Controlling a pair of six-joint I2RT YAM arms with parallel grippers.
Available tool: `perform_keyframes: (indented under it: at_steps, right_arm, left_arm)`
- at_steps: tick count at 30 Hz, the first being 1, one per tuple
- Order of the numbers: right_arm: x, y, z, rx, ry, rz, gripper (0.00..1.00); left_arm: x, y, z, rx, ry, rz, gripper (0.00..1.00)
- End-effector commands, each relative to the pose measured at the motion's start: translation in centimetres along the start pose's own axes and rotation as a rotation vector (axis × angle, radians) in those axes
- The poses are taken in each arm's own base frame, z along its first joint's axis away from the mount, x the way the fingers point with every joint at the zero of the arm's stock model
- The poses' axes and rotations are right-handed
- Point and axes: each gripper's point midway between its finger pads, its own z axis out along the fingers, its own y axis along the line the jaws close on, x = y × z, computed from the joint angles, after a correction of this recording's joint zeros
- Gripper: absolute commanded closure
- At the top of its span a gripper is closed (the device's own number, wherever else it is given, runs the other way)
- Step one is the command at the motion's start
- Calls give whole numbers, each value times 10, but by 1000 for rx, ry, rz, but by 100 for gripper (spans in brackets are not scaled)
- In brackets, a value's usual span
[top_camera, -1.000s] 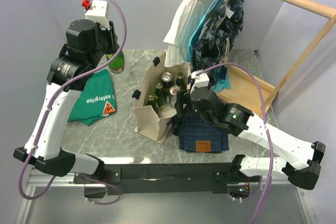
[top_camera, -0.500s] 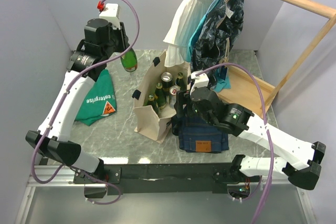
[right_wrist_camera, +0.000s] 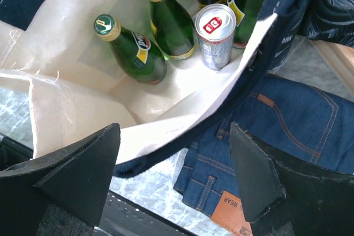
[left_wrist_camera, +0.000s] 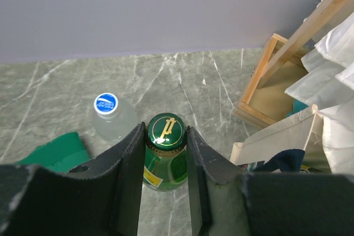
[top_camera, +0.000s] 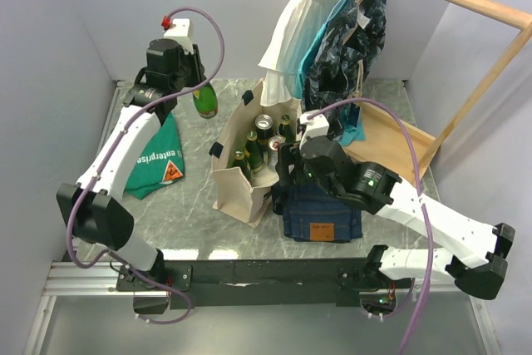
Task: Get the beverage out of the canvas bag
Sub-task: Place the drink at the center of the board.
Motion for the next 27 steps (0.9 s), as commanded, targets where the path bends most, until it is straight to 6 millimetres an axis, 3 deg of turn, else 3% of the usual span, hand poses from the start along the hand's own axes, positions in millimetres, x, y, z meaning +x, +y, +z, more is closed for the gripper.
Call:
perform_keyframes:
  at_steps: [1, 14, 19, 27]
  right_arm:
    - [-22, 7, -5, -10, -47, 2, 14]
    - [-27, 21, 10, -23, -39, 22, 13]
    - [-34, 20, 9, -2, -37, 3, 13]
    - [-34, 21, 9, 0, -35, 23, 12]
  left_arm:
    - [-77, -19, -5, 100, -284, -40, 99]
    - [-43, -30, 53, 175, -243, 24, 99]
    - [-28, -24, 77, 157, -205, 59, 99]
    - [-19, -23, 93, 163, -210, 104, 99]
